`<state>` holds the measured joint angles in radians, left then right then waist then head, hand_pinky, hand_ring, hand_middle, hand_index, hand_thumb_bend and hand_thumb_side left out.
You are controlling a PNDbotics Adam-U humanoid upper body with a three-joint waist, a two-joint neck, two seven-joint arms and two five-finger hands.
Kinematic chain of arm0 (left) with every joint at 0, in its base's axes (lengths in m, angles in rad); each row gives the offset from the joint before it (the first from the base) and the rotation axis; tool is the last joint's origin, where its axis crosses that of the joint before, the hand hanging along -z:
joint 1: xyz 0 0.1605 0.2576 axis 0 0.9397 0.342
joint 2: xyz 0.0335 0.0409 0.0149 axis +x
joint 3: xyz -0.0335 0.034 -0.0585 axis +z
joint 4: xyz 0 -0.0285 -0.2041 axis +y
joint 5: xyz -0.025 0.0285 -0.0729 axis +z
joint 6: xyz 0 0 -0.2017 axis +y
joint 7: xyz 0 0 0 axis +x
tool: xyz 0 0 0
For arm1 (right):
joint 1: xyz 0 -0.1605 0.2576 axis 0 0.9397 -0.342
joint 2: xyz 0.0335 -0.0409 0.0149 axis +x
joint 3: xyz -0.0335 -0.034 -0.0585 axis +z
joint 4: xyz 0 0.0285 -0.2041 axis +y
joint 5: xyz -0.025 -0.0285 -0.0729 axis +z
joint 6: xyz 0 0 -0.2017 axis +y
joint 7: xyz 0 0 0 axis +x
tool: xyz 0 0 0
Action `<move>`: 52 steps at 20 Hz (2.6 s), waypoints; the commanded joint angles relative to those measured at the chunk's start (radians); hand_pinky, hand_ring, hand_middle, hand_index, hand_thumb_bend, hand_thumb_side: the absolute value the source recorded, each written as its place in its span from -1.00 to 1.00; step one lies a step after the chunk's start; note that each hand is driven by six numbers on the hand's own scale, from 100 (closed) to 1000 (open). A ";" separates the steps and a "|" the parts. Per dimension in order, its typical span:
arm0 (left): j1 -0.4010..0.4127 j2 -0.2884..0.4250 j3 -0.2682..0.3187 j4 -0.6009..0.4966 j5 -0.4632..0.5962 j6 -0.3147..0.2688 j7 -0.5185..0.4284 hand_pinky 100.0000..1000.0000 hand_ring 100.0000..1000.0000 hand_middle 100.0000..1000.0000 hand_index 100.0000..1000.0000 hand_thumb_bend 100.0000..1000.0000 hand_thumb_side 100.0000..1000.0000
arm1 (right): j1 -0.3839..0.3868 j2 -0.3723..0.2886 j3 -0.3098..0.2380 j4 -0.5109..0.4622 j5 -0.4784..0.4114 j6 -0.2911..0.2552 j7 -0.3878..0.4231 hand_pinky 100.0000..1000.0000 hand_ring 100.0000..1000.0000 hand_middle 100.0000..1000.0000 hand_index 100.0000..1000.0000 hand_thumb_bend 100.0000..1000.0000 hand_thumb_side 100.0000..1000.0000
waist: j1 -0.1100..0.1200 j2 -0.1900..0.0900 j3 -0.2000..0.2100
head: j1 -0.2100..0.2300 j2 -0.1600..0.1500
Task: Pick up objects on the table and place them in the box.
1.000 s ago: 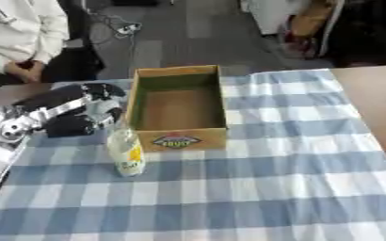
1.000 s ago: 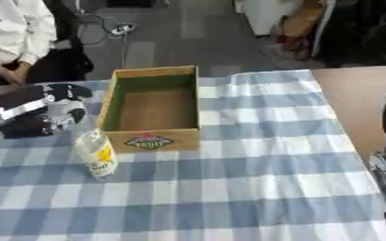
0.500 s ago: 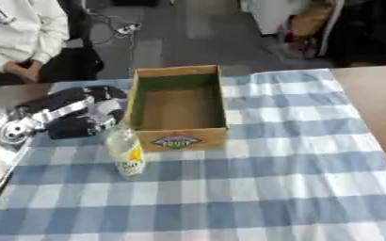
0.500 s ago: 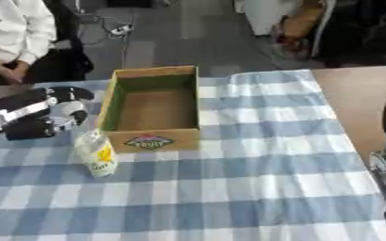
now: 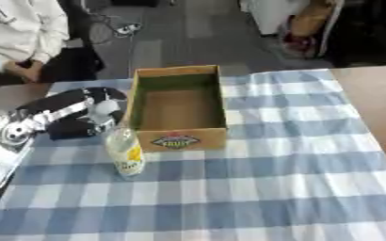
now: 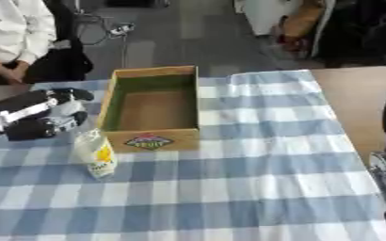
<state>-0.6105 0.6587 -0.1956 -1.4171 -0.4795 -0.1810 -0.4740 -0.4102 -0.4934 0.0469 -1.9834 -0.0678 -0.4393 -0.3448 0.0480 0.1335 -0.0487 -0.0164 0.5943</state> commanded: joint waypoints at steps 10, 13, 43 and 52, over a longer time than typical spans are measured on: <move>-0.018 0.007 0.011 0.015 -0.027 -0.006 -0.011 0.77 0.66 0.92 0.97 1.00 0.67 | -0.016 -0.015 -0.005 -0.017 -0.004 -0.001 0.003 -0.16 -0.06 0.01 0.46 -1.00 0.90 | -0.004 -0.008 -0.004 | 0.008 0.000; -0.018 0.006 0.009 0.015 -0.031 -0.008 -0.017 0.73 0.65 0.92 0.97 1.00 0.59 | -0.016 -0.015 -0.005 -0.017 -0.004 -0.001 0.003 -0.16 -0.06 0.01 0.46 -1.00 0.90 | -0.004 -0.008 -0.005 | 0.007 0.001; -0.005 -0.034 0.015 0.035 -0.016 0.072 0.124 -0.28 -0.31 0.28 0.33 0.13 0.18 | -0.018 -0.016 -0.007 -0.017 -0.007 -0.003 0.004 -0.16 -0.06 0.01 0.46 -1.00 0.90 | -0.005 -0.008 -0.006 | 0.002 -0.009; 0.001 -0.054 0.018 0.059 -0.030 0.087 0.162 -0.68 -0.65 0.07 0.22 -0.13 0.09 | -0.019 -0.015 -0.007 -0.017 -0.008 -0.003 0.004 -0.16 -0.06 0.01 0.46 -1.00 0.90 | -0.006 -0.007 -0.006 | 0.001 -0.012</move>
<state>-0.5998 0.5910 -0.1928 -1.3533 -0.5062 -0.0947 -0.3213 -0.4107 -0.4932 0.0462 -1.9834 -0.0723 -0.4407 -0.3431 0.0462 0.1381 -0.0539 -0.0138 0.5924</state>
